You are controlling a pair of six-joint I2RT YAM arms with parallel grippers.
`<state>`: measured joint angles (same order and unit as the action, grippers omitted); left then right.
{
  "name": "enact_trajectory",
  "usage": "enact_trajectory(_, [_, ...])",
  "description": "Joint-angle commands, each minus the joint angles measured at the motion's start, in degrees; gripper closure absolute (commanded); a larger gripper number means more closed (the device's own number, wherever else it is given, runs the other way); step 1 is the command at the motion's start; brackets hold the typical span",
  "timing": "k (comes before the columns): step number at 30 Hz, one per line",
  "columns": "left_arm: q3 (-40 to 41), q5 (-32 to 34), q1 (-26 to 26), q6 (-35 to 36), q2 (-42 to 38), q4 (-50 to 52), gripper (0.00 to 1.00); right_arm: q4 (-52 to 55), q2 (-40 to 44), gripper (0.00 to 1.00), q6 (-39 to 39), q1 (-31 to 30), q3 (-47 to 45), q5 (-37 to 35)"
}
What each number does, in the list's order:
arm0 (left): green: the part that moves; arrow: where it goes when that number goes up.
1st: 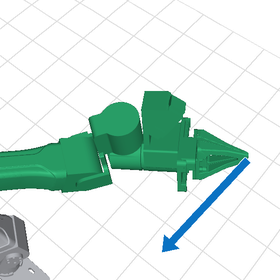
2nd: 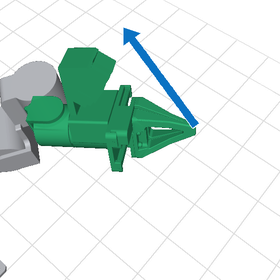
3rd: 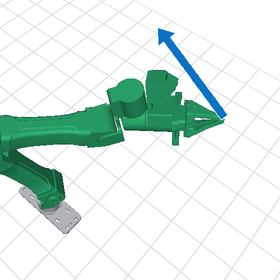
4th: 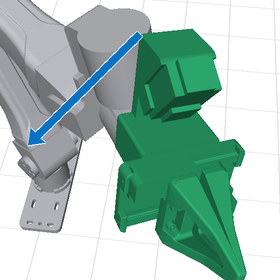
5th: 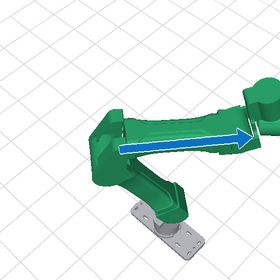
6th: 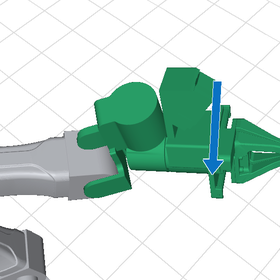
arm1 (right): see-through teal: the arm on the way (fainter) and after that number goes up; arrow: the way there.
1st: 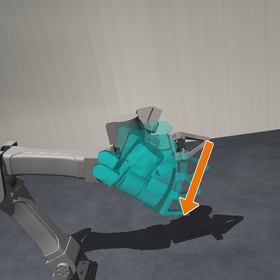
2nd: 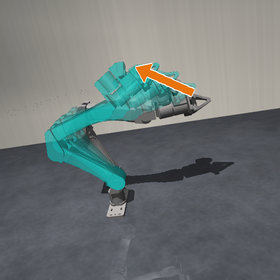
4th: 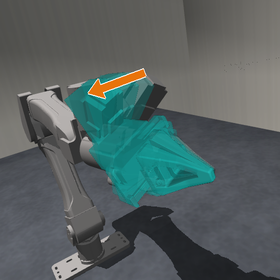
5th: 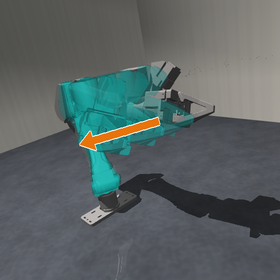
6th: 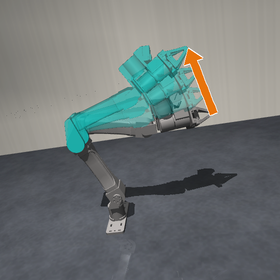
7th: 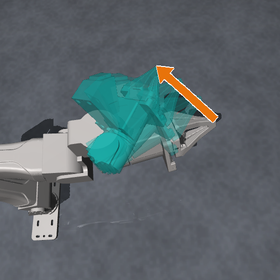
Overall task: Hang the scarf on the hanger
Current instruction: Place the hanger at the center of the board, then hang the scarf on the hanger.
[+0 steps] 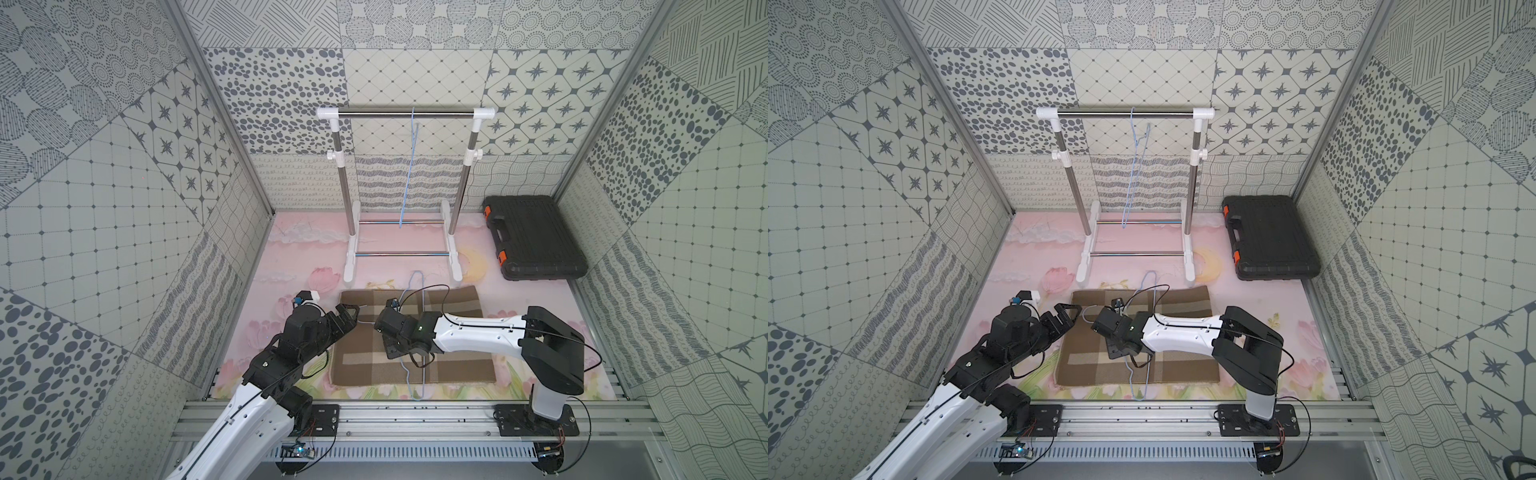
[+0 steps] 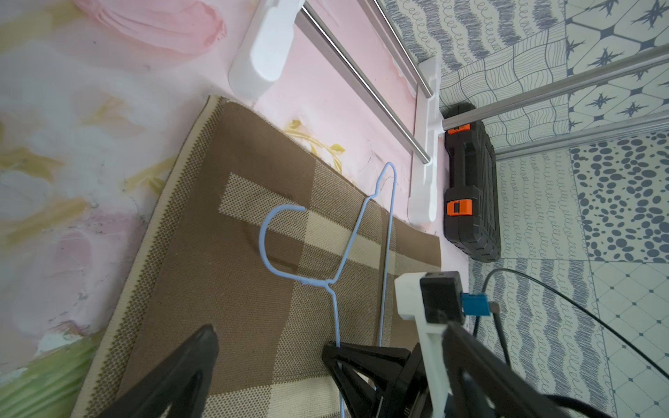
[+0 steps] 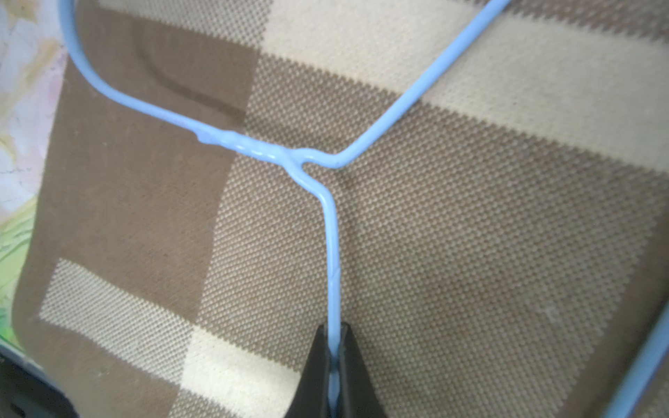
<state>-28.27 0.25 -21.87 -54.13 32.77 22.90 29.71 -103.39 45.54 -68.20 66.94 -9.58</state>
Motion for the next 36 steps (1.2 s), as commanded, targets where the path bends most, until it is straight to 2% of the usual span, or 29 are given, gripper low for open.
enact_trajectory(1, [-0.29, 3.62, -2.57, -1.42, 1.82, -1.02, 0.01, -0.22, 2.42, 1.00, -2.39, -0.96, -1.57, 0.42])
enact_trajectory(4, [-0.31, 4.23, -3.60, -1.58, 3.36, -2.00, 0.01, -0.18, 2.59, 1.00, -2.38, -1.01, -1.97, 1.15])
enact_trajectory(5, [-0.49, 4.49, -3.96, -1.63, 3.71, -2.27, 0.01, -0.12, 2.52, 0.95, -2.34, -0.97, -1.96, 1.42])
enact_trajectory(6, [-0.56, 4.78, -4.31, -1.61, 3.94, -2.46, 0.01, -0.02, 2.54, 0.72, -2.23, -0.96, -1.95, 1.83])
enact_trajectory(7, [-0.63, 5.08, -4.60, -1.57, 4.17, -2.63, 0.01, -0.04, 2.64, 0.56, -2.21, -0.96, -1.85, 2.08])
enact_trajectory(11, [-0.92, 5.81, -4.94, -1.32, 4.51, -2.86, 0.01, 0.20, 4.00, 0.22, -2.59, -0.76, -0.97, 1.27])
enact_trajectory(13, [-1.27, 5.83, -4.94, -1.08, 4.60, -2.99, 0.01, 1.36, 6.14, 0.10, -2.56, -0.06, -0.45, 0.91])
enact_trajectory(16, [-2.09, 5.23, -5.30, -1.12, 4.98, -2.73, 0.01, 5.81, 13.08, 0.04, -0.57, 2.93, -2.05, -0.35])
enact_trajectory(18, [-2.29, 5.17, -6.28, -1.77, 5.35, -2.81, 0.01, 9.68, 19.67, 0.03, 1.44, 7.34, -5.04, -1.79])
enact_trajectory(21, [-1.87, 4.78, -8.63, -3.03, 7.36, -4.38, 0.01, 15.71, 27.92, 0.03, 2.14, 17.62, -9.96, -2.29])
enact_trajectory(24, [-1.67, 5.15, -11.56, -3.85, 10.84, -7.28, 0.01, 16.90, 33.77, 0.03, -0.57, 29.79, -15.37, -0.18])
enact_trajectory(26, [-1.89, 5.30, -13.34, -3.97, 13.30, -9.51, 0.01, 15.65, 36.21, 0.03, -2.72, 37.36, -18.27, 1.55])
enact_trajectory(29, [-1.96, 5.48, -15.25, -4.60, 16.90, -11.76, 0.01, 13.42, 36.51, 0.06, -5.36, 44.62, -21.68, 2.21])
enact_trajectory(31, [-1.84, 5.57, -15.99, -5.09, 18.45, -12.81, 0.01, 11.53, 35.45, 0.10, -5.88, 47.00, -23.80, 4.09])
enact_trajectory(36, [-1.87, 5.89, -16.80, -5.63, 20.66, -13.55, 0.01, 4.35, 34.93, 0.22, -2.83, 47.68, -29.53, 8.50])
